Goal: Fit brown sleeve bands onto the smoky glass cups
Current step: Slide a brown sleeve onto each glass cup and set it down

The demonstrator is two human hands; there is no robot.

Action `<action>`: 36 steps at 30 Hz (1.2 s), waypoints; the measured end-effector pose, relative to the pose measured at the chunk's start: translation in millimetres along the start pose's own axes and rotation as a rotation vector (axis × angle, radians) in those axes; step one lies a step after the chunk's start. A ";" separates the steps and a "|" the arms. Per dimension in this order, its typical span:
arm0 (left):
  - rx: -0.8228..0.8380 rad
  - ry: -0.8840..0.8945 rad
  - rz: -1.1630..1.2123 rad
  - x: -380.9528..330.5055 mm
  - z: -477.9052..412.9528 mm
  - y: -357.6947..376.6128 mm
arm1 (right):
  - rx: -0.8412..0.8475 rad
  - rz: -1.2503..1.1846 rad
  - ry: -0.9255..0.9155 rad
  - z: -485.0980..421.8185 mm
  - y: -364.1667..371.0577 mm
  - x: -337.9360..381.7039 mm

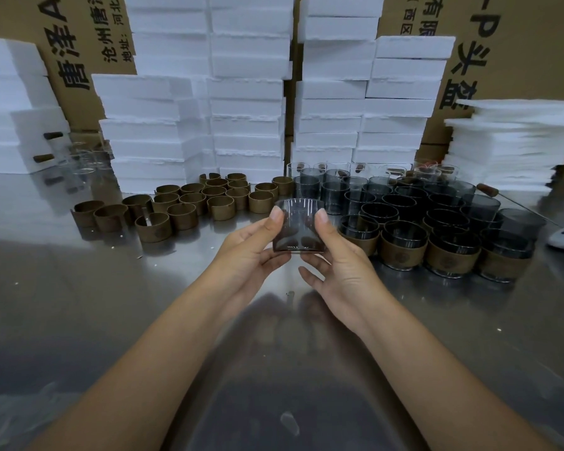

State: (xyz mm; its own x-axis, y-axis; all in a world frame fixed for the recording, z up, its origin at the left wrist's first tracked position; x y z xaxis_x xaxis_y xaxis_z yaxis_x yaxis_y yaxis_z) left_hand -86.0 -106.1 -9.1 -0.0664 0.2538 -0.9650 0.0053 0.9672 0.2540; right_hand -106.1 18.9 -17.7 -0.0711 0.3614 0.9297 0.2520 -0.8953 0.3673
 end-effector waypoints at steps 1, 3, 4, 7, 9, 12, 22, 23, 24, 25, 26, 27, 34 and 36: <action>0.008 0.001 0.007 0.1 -0.4 0.1 | -0.002 -0.037 0.025 -0.3 -0.2 -0.5; 0.032 0.000 0.022 0.0 -0.8 0.4 | 0.008 -0.102 0.054 -0.5 -0.1 -1.1; 0.044 0.001 0.027 0.0 -1.1 0.3 | 0.013 -0.128 0.060 -0.3 0.0 -1.0; 0.062 0.002 0.023 0.5 -1.4 0.1 | 0.011 -0.104 0.047 0.1 0.6 0.0; 0.053 -0.003 -0.008 1.5 -2.0 -1.2 | 0.011 -0.034 0.030 0.3 1.6 0.2; 0.055 -0.012 -0.062 2.2 -2.8 -5.0 | 0.032 0.006 0.042 1.3 2.7 -1.2; -0.202 0.082 -0.141 3.0 -5.7 -11.8 | -0.068 0.029 -0.031 4.2 3.5 -0.5; -0.189 0.079 -0.141 3.4 -5.4 -10.2 | -0.091 0.041 -0.043 4.5 3.9 -0.8; -0.173 0.078 -0.140 3.9 -5.1 -8.4 | -0.098 0.056 -0.056 4.8 4.5 -0.8; -0.158 0.080 -0.143 4.1 -4.8 -6.2 | -0.092 0.073 -0.067 5.3 5.4 -0.1; -0.145 0.082 -0.153 4.3 -4.4 -4.4 | -0.077 0.087 -0.074 6.2 6.4 0.6; -0.133 0.084 -0.162 4.2 -3.8 -2.6 | -0.060 0.093 -0.074 7.0 7.1 1.1; -0.086 0.070 -0.116 3.1 -1.2 -1.6 | -0.008 0.114 -0.065 3.2 3.4 -1.5; -0.057 0.071 -0.096 3.0 -1.5 -2.2 | 0.003 0.096 -0.050 2.1 1.6 -1.4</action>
State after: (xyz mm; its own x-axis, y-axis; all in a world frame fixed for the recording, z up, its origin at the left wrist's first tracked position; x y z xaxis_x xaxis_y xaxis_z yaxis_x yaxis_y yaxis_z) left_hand -87.8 -107.4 -12.5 -0.1348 0.1563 -0.9785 -0.0615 0.9843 0.1657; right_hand -103.6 17.5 -18.5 0.0016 0.2866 0.9581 0.2582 -0.9257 0.2764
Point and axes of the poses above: each hand's wrist, its own z-axis away from the middle knuckle, its own y-axis out of the palm, x = y × z, the point moved 3 cm from there along -z, towards the middle knuckle, and after that the axes turned 3 degrees about -y, right-handed, at the moved point
